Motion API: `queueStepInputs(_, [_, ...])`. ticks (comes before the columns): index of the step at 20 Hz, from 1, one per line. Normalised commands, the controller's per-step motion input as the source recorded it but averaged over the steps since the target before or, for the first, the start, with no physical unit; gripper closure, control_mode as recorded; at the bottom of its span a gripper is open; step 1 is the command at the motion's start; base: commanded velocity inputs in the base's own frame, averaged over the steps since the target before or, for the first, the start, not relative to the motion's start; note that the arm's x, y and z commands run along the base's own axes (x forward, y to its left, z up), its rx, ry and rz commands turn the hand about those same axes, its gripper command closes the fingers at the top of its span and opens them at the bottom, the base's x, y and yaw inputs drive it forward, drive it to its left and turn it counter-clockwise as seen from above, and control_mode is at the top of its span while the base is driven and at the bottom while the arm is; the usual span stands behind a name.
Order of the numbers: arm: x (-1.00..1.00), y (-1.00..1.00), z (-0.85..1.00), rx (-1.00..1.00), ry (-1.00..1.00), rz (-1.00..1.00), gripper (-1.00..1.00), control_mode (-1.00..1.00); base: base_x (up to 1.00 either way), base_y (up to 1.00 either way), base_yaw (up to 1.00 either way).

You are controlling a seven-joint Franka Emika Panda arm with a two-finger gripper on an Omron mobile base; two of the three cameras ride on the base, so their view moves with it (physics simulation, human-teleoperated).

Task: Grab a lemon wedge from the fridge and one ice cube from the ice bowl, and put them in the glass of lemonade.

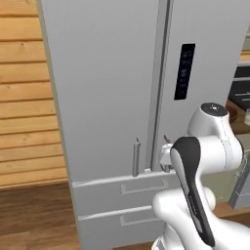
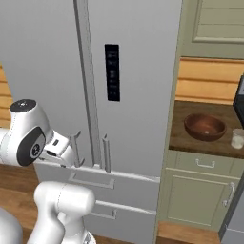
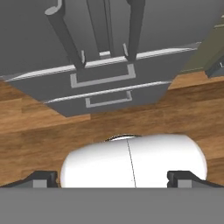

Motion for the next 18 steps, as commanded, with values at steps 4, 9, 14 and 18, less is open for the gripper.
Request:
queueStepInputs(4, [0.0,0.0,0.0,0.0,0.0,0.0,-1.0,1.0,-0.98,-0.01,0.0])
queueStepInputs(9, [0.0,0.0,0.0,0.0,0.0,0.0,-1.0,1.0,-0.85,0.0,0.0])
queueStepInputs(14, [0.0,0.0,0.0,0.0,0.0,0.0,-1.0,1.0,-0.26,0.0,0.0])
queueStepInputs(18, [0.0,0.0,0.0,0.0,0.0,0.0,-1.0,1.0,-0.01,0.0,0.01])
